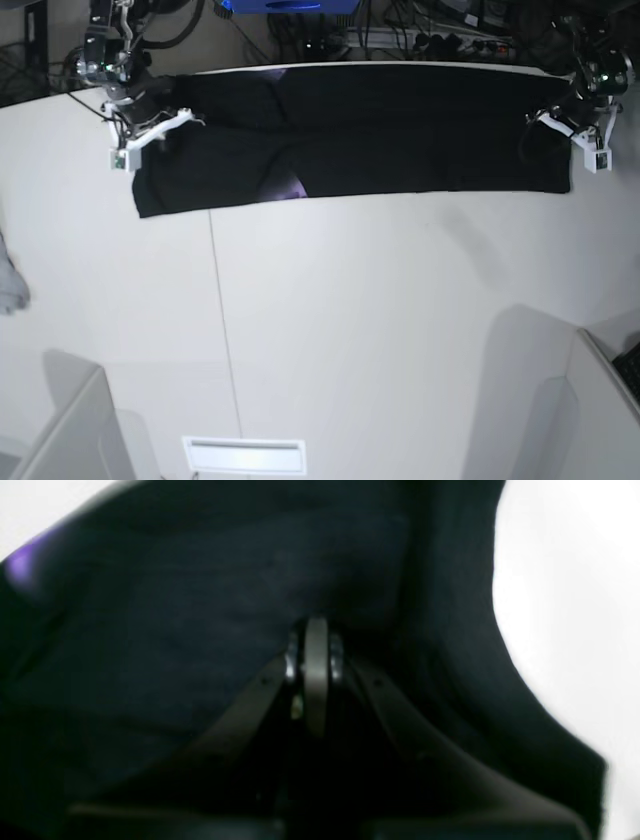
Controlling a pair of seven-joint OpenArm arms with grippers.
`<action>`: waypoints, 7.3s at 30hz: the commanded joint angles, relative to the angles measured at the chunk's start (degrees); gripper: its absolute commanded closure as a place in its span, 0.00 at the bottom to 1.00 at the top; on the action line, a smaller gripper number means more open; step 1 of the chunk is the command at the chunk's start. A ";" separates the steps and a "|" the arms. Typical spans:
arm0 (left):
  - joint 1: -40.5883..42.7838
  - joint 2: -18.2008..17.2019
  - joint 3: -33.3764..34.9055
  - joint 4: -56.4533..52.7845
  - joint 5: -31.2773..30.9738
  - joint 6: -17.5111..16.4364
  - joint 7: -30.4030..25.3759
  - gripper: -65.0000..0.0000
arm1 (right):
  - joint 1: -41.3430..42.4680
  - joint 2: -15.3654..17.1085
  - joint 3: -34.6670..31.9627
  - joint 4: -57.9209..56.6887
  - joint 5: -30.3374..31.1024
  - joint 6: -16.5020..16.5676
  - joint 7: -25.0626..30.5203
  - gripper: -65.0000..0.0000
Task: Fold the T-shirt properly
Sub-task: 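Release the folded hem and reposition both grippers at the strip's ends, then grasp the strip's end with the left gripper and lift it, then fold the held end inward toward the right gripper and release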
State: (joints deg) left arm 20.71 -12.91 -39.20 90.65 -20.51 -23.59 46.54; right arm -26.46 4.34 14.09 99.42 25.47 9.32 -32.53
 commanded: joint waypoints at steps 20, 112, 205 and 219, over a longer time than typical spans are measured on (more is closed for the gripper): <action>-19.87 -2.70 0.65 -12.45 13.61 0.17 1.15 1.00 | 23.69 0.01 -0.42 -15.59 -4.24 -5.59 -3.11 1.00; -7.57 -12.37 2.15 -4.63 -13.11 -6.87 -3.78 1.00 | 4.96 -3.06 0.11 9.11 3.40 -7.26 -5.84 1.00; -9.50 4.69 33.53 14.54 -13.64 8.34 5.46 1.00 | 6.63 -3.33 0.20 8.94 3.40 -7.26 -6.28 1.00; -10.12 4.95 33.00 14.97 -13.38 8.34 10.03 1.00 | 6.63 -3.33 0.11 8.94 3.40 -7.26 -6.28 1.00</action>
State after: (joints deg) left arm 11.14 -7.79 -6.02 104.77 -33.08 -14.96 57.47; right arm -20.03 0.78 14.02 107.46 28.32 1.93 -40.03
